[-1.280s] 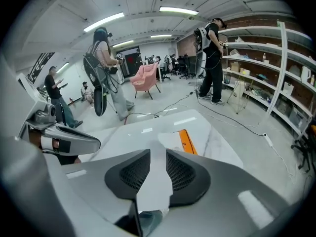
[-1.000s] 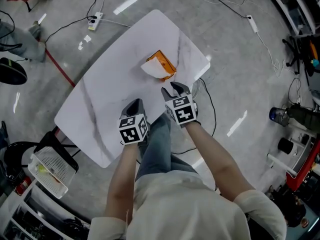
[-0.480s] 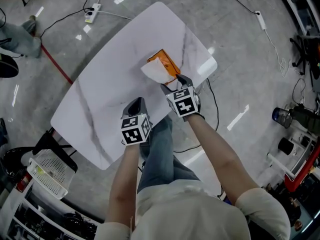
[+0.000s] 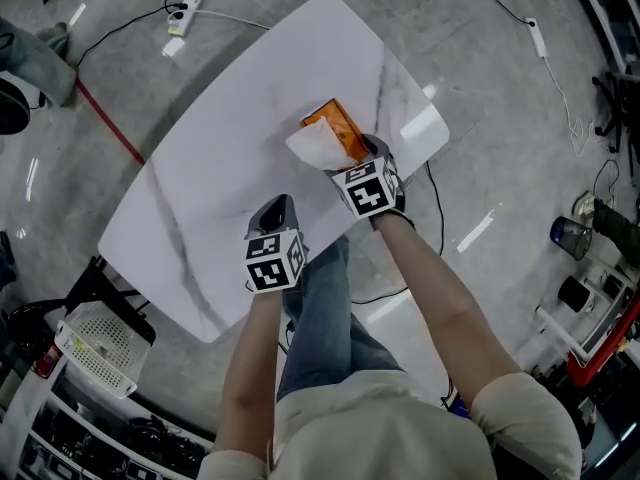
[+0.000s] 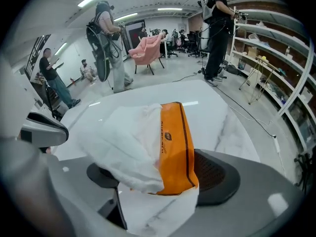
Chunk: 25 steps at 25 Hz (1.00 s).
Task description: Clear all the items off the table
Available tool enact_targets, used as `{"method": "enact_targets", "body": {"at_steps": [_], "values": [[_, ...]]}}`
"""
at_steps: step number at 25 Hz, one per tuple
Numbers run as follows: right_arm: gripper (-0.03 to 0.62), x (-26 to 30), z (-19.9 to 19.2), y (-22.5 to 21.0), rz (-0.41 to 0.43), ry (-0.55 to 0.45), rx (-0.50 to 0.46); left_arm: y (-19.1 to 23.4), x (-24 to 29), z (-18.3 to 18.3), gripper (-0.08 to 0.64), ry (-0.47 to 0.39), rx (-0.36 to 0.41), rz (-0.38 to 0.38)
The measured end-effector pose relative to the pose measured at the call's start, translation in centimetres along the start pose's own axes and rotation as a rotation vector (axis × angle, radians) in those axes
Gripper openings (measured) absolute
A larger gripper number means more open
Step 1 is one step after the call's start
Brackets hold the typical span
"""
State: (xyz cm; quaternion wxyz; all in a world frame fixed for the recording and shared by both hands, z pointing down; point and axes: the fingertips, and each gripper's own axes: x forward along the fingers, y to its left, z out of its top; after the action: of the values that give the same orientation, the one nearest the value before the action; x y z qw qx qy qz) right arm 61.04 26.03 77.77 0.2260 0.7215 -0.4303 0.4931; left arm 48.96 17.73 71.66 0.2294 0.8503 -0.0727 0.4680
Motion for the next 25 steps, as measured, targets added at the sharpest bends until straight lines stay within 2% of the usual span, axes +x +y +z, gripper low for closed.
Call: {"method": "enact_targets", "body": {"at_steps": [6, 17, 19, 23, 25], "values": [[0.44, 1.6, -0.6, -0.3, 0.0, 0.018, -0.024, 0.3, 0.8, -0.8, 0.009, 0.013, -0.017, 0.011], [0.439, 3.4, -0.9, -0.6, 0.008, 0.048, -0.028, 0.3, 1.3, -1.1, 0.009, 0.019, -0.03, 0.009], [0.418, 3.3, -0.8, -0.8, 0.01, 0.057, -0.027, 0.4, 1.3, -1.2, 0.009, 0.021, -0.029, 0.012], [0.29, 2.6, -0.6, -1.0, -0.005, 0.07, -0.031, 0.6, 0.9, -1.4, 0.009, 0.023, -0.031, 0.015], [0.259, 2.1, -0.8, -0.8, -0.014, 0.082, -0.036, 0.5, 0.5, -1.4, 0.009, 0.021, -0.03, 0.014]]}}
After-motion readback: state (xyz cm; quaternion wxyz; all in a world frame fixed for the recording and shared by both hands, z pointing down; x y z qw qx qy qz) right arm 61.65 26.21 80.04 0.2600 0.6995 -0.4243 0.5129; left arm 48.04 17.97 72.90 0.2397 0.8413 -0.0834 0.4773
